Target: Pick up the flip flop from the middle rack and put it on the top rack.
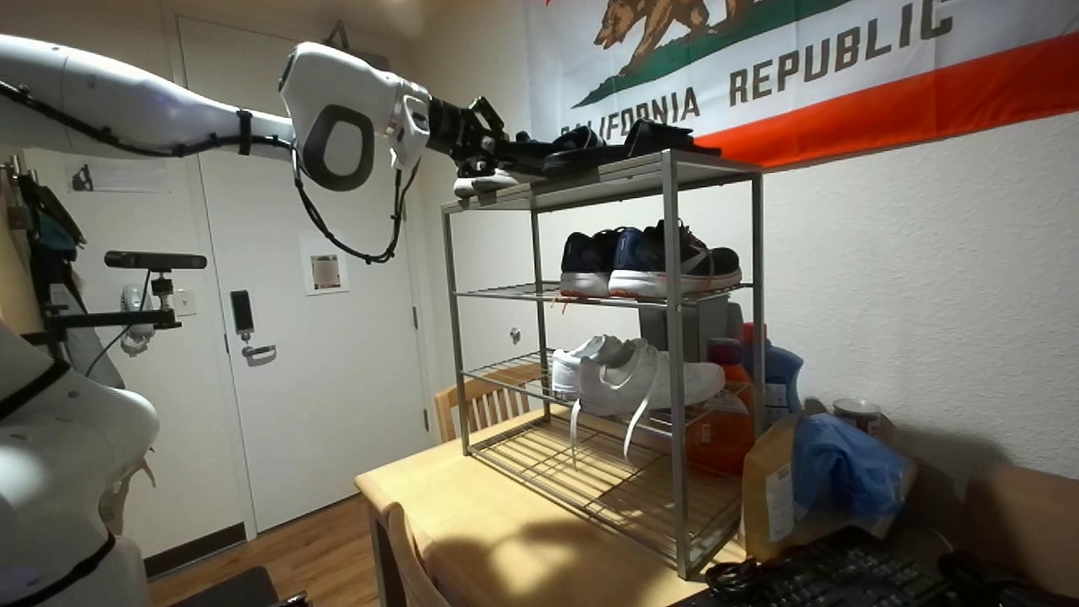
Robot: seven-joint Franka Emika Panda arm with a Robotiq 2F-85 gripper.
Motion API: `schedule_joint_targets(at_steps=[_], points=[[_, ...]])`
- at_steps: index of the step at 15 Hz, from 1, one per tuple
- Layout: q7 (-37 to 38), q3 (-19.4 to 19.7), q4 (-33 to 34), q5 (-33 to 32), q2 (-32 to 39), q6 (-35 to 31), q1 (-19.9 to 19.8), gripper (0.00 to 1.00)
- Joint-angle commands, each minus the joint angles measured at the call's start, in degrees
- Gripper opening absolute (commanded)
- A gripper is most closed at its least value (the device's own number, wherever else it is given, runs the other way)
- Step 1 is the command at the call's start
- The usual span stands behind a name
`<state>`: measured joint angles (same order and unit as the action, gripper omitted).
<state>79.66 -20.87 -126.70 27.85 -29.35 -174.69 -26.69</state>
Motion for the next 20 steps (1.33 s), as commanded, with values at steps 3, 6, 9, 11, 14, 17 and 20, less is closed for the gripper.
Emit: schedule_joint_targets(at_steps=[3, 6, 9, 11, 14, 17, 20], points=[[0.1, -0.4, 0.8, 0.0, 0.6, 0.5, -0.4, 0.23], [0.7, -0.8, 0.5, 0.0, 0.5, 1.0, -0.8, 0.06], [1.5, -1.8, 1.1, -0.2, 0.8, 1.9, -1.2, 0.06], [2.4, -3.1, 1.6, -0.6, 1.4, 2.5, -2.4, 0.06], [3.2, -5.1, 2.5, -0.8, 2.2, 2.2, -3.8, 0.06], [3.7, -7.1, 3.6, -1.1, 2.9, 2.0, -6.2, 0.06], [4.4, -8.8, 5.2, -1.1, 3.8, 2.3, -9.3, 0.06]])
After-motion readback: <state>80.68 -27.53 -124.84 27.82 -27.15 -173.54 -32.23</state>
